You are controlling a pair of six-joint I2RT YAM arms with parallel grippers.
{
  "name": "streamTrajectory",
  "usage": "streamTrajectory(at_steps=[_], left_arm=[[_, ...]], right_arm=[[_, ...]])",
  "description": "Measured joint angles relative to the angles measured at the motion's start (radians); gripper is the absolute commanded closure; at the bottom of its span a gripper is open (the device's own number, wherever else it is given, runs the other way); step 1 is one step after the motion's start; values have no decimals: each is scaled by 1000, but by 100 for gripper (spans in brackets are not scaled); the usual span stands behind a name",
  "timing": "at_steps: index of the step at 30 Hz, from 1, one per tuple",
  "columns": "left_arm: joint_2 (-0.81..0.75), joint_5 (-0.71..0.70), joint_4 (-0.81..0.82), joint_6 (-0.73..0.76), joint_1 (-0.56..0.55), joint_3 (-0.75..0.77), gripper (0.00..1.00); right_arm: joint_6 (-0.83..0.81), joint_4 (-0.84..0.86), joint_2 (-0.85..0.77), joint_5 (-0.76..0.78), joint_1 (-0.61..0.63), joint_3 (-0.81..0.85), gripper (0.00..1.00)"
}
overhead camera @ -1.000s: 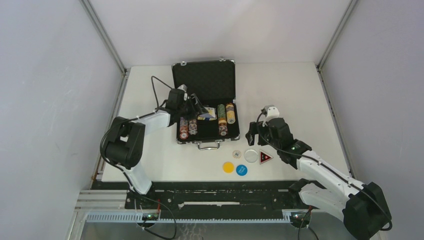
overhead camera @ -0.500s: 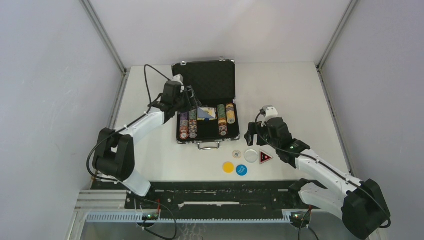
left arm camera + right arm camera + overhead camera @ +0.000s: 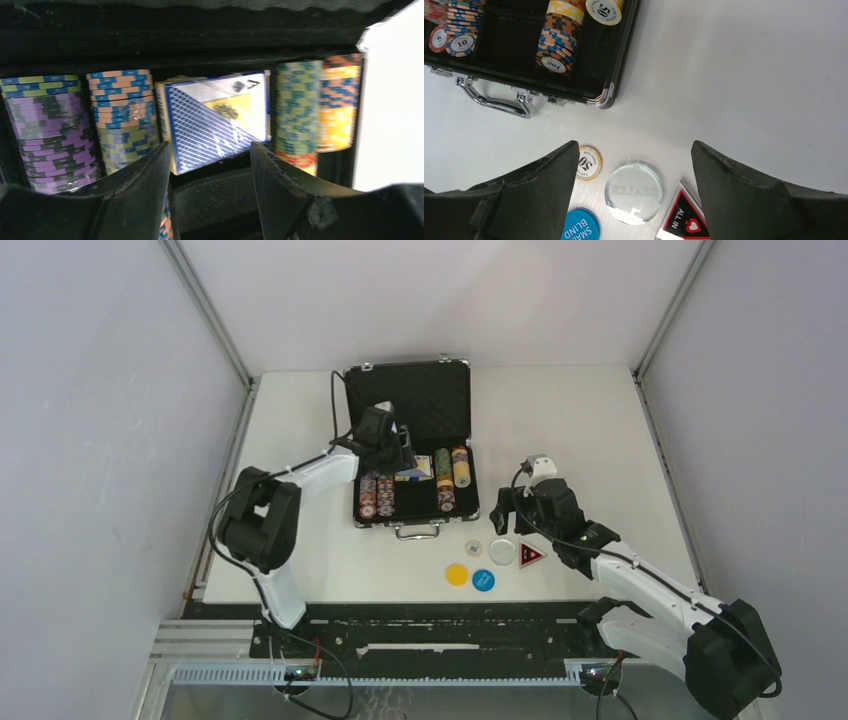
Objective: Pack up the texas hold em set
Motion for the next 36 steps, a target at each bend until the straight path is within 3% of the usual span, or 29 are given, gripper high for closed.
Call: streamTrajectory(at_steps=[6,20,31,36], left_arm=[[101,-43,-50,0,-14,62,37],[120,-61,-92,19,-37,99,39],[-63,-96,-93,29,-73,103,38],[-67,-91,-98,33,-76,128,39]], right_arm=[[3,-3,-7,0,-7,-7,10],[8,-2,-6,-3,-10,-7,11],[11,26,31,-5,-10,-11,11],[11,27,35,-6,-11,-11,11]])
